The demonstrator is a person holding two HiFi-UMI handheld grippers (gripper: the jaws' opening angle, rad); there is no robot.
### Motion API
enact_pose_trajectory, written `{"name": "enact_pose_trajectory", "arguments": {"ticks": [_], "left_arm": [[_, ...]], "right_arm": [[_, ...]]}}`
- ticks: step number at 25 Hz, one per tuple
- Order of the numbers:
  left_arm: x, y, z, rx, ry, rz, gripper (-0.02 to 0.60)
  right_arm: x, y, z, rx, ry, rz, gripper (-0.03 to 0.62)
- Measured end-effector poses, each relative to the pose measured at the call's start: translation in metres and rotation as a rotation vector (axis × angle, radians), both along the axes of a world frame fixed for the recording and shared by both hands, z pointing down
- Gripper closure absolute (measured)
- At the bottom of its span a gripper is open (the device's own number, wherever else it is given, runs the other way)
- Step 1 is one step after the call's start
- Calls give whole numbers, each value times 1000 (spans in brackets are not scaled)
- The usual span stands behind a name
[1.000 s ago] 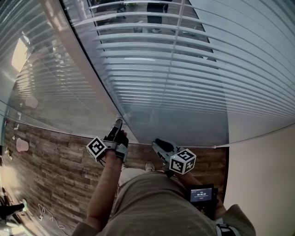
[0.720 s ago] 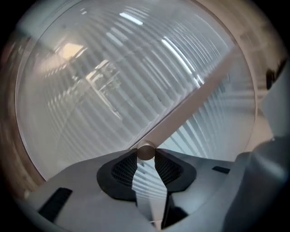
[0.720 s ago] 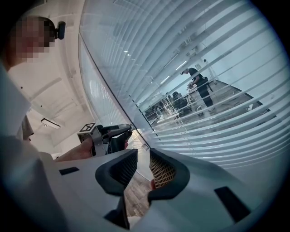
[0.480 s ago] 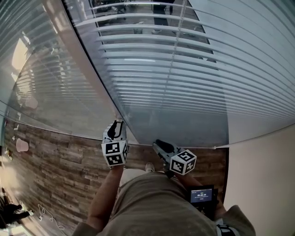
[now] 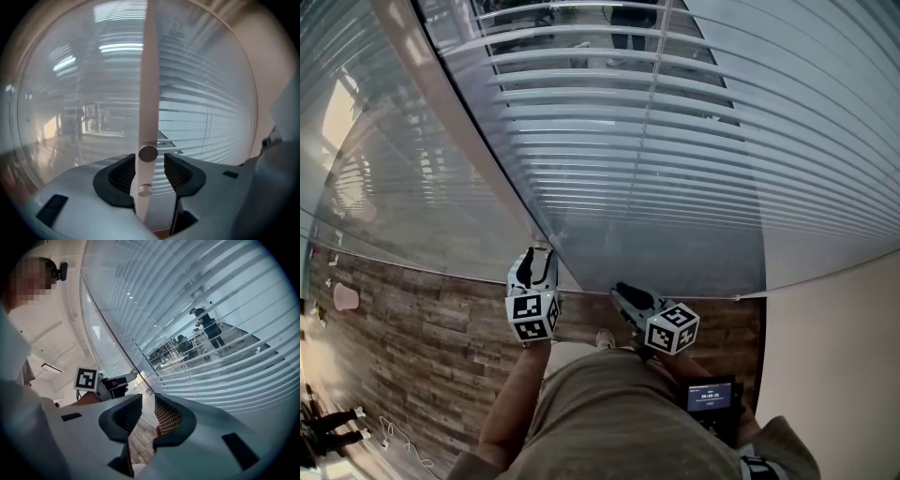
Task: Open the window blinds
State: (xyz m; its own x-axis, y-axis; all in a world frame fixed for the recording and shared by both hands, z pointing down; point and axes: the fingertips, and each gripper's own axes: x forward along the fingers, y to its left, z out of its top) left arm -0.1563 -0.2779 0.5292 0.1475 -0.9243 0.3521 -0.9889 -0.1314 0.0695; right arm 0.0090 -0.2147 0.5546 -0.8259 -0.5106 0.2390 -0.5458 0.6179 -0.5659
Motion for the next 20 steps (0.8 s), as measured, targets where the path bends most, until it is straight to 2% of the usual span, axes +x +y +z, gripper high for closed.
{"name": "enact_pose_trajectory", "arguments": {"ticks": [2, 4, 6, 10, 12, 14, 15, 18, 20], "left_arm": [[1, 3, 2, -14, 298, 5, 388], [0, 4, 0, -4, 539, 1, 388], [-3, 5, -3, 18, 702, -13, 389], [-7, 4, -8, 64, 974, -40, 390], [-9, 1, -5, 54, 1034, -59, 390], [-11, -1, -4, 29, 1027, -76, 446], [-11, -2, -4, 21, 1017, -78, 446], [-12, -3, -5, 12, 952, -68, 446], [-13, -4, -6, 11, 850, -67, 446]], "right_arm": [[0, 0, 0, 0, -1, -1, 503], [-1, 0, -1, -1, -3, -1, 503], [0, 0, -1, -1, -5, -3, 503], [2, 4, 3, 0, -8, -8, 503], [2, 5, 4, 2, -9, -10, 503], [1, 4, 3, 4, -8, -10, 503], [1, 4, 2, 4, -8, -9, 503], [2, 3, 0, 3, -6, -6, 503], [1, 2, -1, 5, -5, -7, 503]]}}
